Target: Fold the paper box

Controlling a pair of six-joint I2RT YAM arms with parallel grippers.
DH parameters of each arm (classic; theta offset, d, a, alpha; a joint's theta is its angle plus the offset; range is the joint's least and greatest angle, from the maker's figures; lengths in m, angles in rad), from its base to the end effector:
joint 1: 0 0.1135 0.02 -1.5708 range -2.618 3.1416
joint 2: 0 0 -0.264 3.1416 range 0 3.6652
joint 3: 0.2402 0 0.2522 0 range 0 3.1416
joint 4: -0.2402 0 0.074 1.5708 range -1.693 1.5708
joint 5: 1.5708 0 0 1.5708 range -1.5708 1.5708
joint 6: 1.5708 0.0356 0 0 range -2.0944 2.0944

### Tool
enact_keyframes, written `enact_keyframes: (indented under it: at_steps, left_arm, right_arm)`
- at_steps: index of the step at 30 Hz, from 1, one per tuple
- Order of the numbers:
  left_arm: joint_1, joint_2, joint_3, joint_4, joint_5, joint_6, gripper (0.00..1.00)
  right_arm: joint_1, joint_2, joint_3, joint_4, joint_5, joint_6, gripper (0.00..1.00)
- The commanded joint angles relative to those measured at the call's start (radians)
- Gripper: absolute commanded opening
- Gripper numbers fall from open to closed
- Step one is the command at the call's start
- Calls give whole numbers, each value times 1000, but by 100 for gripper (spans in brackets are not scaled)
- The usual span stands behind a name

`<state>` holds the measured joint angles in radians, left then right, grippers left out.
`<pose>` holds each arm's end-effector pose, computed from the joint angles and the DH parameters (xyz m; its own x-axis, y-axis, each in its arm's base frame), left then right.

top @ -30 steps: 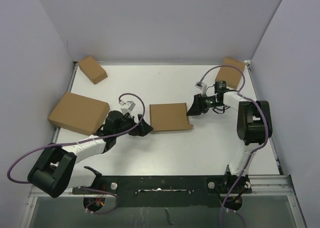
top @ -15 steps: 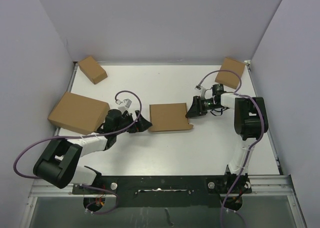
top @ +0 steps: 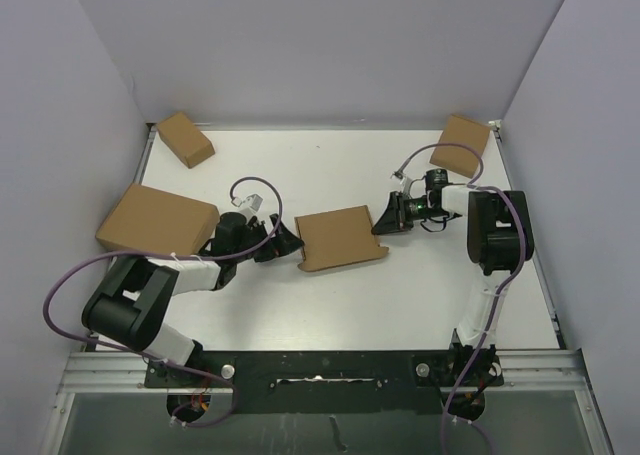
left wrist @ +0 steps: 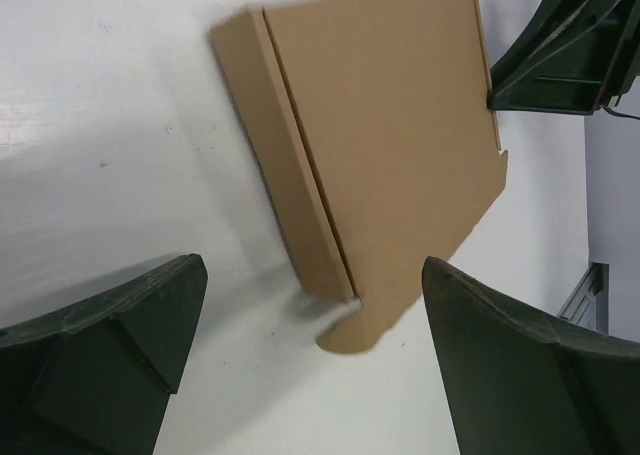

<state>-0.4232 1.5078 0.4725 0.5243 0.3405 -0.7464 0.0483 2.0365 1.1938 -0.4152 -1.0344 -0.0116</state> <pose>0.2448 -0.1233 0.1443 -0.7705 -0.3549 -0.5295 0.1764 0.6795 -0.7122 0.3728 0.0487 0.1187 -0.9469 -0.0517 -0.3173 -0.2999 0.4971 0.8142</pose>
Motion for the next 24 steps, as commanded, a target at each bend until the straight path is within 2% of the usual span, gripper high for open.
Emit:
enact_keyframes:
  at_steps: [1,12,24]
  left_arm:
    - [8,26,41,85,14,-47,89]
    - [6,106,19,201,38,-192,89]
    - [-6,214,-4,426,52,-346,89]
  right_arm:
    - [-19,42,19,-5,-1,3,15]
    - [-54,80,20,-10,-30,25,11]
    - [-58,92,24,-17,-30,28,11]
